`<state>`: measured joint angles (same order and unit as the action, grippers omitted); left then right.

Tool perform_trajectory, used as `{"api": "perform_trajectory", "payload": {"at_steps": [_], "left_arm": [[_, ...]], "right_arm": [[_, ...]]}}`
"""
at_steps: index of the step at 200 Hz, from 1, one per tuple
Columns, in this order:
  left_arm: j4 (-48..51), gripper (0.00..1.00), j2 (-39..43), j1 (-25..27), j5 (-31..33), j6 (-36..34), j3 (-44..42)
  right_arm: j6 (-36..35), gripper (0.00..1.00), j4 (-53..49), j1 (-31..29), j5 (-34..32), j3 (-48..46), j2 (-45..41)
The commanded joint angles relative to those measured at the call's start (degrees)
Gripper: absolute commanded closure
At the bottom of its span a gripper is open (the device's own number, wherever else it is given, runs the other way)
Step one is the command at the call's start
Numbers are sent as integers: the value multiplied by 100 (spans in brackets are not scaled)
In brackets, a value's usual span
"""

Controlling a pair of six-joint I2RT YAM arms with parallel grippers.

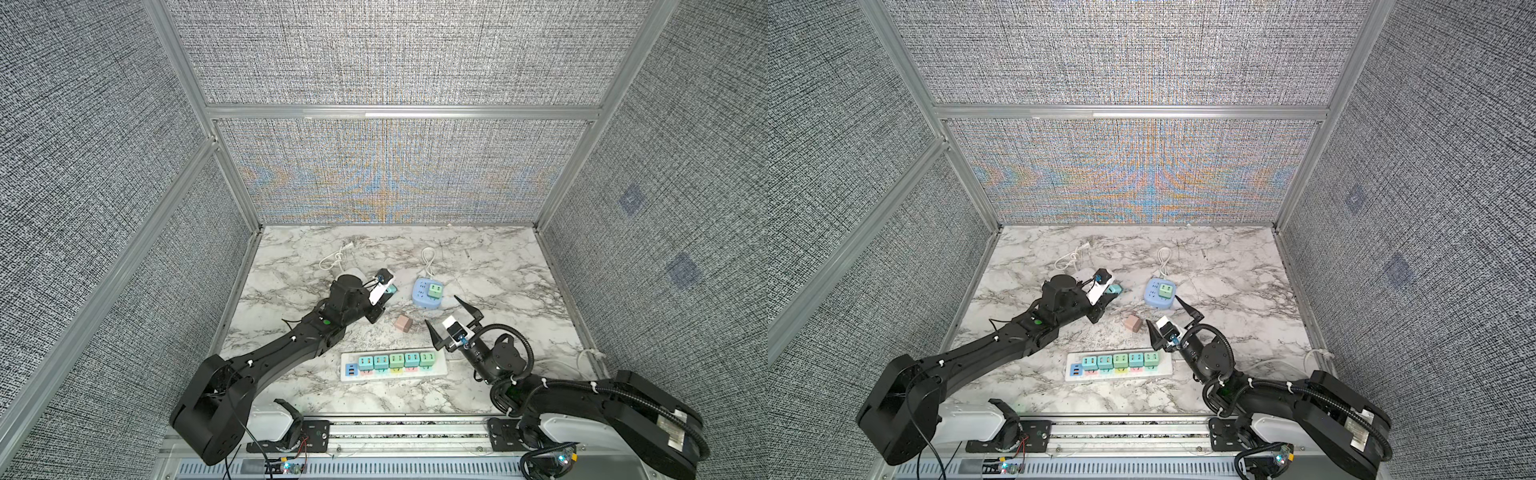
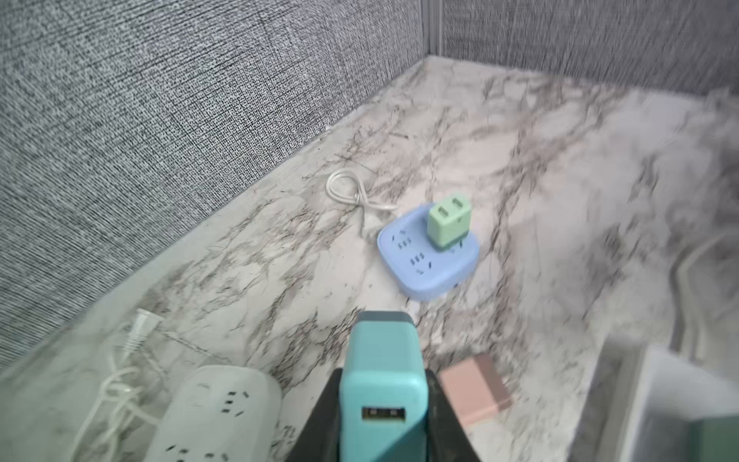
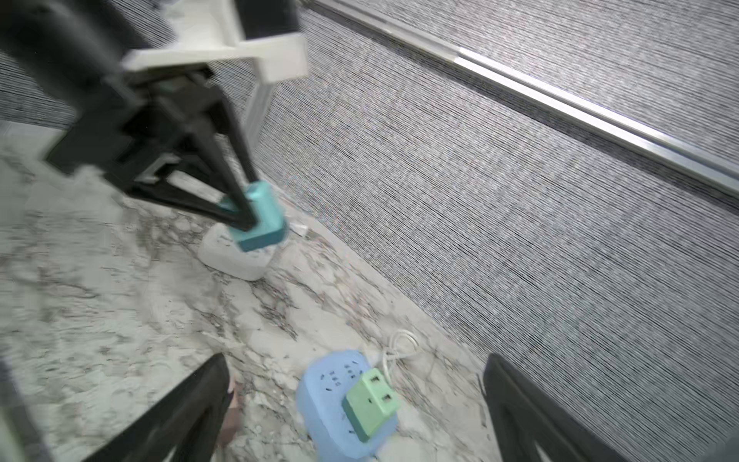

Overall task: Insert the plug
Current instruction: 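Open the right gripper and draw it back while the left gripper lifts the charger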

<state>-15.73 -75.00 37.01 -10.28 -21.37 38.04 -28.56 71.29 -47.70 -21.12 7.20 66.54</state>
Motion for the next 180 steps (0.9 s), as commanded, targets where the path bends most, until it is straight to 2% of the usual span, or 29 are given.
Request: {"api": "perform_trajectory", "payload": {"at_steps": [1, 16, 45, 84, 114, 154, 180], "left_arm": [[-766, 100, 0, 19, -113, -1615, -98], [-598, 100, -111, 12, 102, -1828, 86], [265, 100, -544, 8, 147, -2393, 702], [833, 100, -1111, -5, 37, -2694, 1350], [1404, 100, -1596, -36, -145, -3037, 1870], [2075, 100, -2115, -48, -149, -3239, 2535], [2482, 100, -2377, -51, -264, -3354, 2934]], "right_arm": [[531, 1, 207, 439, -875, 20, 66], [1218, 1, -252, 946, -777, 159, 28], [2562, 0, -1343, 1942, 48, 425, -75], [3707, 1, -1370, 2892, 466, 382, 178], [4320, 1, -1253, 3387, 996, 520, 751], [4639, 1, -212, 3663, 1025, 250, 1350], [4667, 1, -602, 3672, 1026, 460, 1397]]}}
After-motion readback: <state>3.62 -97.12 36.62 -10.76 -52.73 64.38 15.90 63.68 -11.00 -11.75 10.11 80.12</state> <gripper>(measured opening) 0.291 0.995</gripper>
